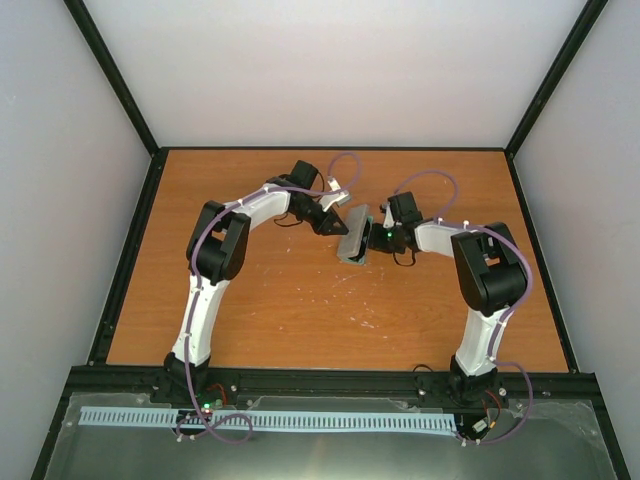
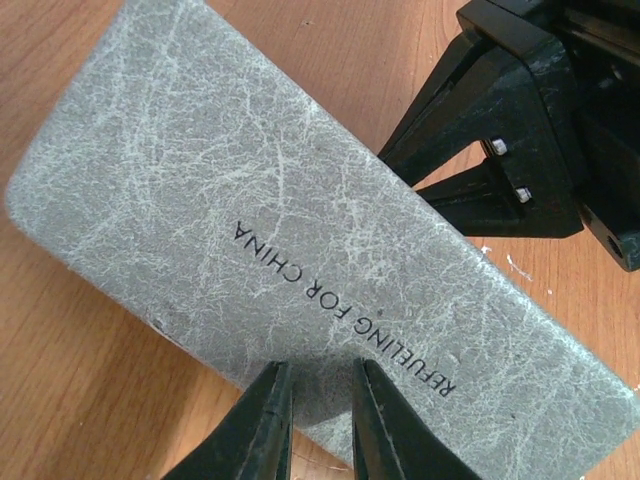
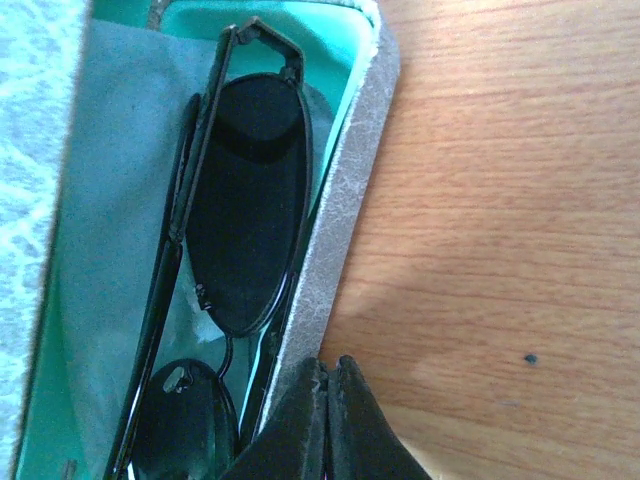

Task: Organize the sunglasses
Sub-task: Close the sunglasses case at the center of the board.

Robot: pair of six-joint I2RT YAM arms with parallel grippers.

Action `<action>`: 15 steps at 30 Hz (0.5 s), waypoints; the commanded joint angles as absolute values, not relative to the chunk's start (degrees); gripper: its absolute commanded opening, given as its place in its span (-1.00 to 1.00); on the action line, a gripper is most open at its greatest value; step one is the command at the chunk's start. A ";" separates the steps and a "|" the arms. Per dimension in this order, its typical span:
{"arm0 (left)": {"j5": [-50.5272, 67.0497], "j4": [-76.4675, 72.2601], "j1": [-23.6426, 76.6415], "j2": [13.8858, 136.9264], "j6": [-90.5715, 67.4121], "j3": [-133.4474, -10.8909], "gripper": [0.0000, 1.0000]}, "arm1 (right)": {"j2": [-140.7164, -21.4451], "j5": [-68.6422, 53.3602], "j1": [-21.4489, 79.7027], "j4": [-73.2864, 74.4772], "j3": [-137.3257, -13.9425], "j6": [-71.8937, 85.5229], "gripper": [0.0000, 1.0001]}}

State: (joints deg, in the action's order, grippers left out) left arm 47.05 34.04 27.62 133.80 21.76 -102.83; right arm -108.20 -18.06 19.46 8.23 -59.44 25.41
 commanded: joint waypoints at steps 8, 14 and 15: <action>53.23 42.31 35.42 140.18 26.07 -106.22 -0.61 | -108.20 -39.59 23.12 -0.38 -58.75 20.78 -0.94; 51.44 41.92 35.49 136.62 27.23 -103.45 -0.62 | -104.98 -34.68 22.36 3.76 -58.78 19.10 -0.94; 50.89 41.57 35.43 135.53 27.36 -102.54 -0.63 | -104.16 -33.58 22.21 5.11 -58.84 18.59 -0.94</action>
